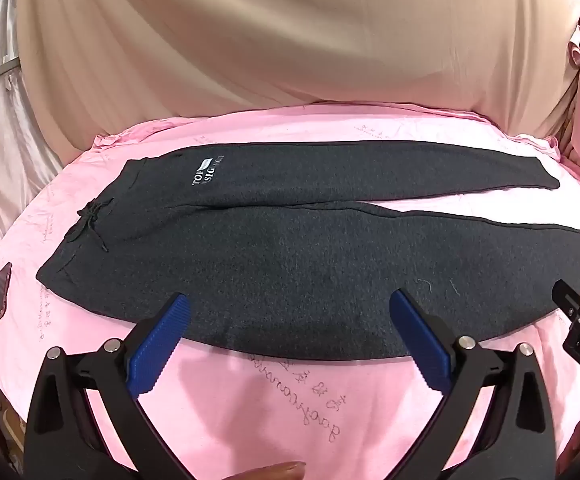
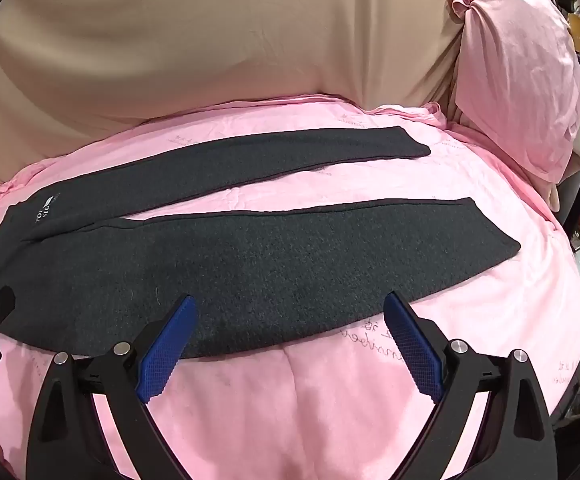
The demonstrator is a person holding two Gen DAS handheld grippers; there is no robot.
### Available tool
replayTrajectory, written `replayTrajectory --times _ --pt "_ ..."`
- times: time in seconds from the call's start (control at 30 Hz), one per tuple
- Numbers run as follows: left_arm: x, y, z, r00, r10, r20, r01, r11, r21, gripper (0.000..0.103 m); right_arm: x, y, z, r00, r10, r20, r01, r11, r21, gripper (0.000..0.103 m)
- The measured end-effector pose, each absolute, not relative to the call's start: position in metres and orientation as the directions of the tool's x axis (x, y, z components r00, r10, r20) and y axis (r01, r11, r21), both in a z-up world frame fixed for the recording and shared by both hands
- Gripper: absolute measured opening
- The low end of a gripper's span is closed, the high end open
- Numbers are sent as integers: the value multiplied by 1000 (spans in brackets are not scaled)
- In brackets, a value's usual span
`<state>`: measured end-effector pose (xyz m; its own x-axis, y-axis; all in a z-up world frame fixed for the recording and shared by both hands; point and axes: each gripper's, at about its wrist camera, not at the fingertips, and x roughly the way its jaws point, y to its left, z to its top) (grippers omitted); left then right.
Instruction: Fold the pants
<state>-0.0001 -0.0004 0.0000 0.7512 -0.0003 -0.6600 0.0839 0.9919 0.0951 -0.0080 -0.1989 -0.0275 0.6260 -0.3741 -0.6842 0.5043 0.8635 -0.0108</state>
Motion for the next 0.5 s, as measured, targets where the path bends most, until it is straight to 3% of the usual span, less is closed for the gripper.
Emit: replayTrajectory --times 0.5 --pt "2 -4 -9 739 -12 -673 97 991 89 98 -2 -194 -29 622 -380 -685 505 863 -21 92"
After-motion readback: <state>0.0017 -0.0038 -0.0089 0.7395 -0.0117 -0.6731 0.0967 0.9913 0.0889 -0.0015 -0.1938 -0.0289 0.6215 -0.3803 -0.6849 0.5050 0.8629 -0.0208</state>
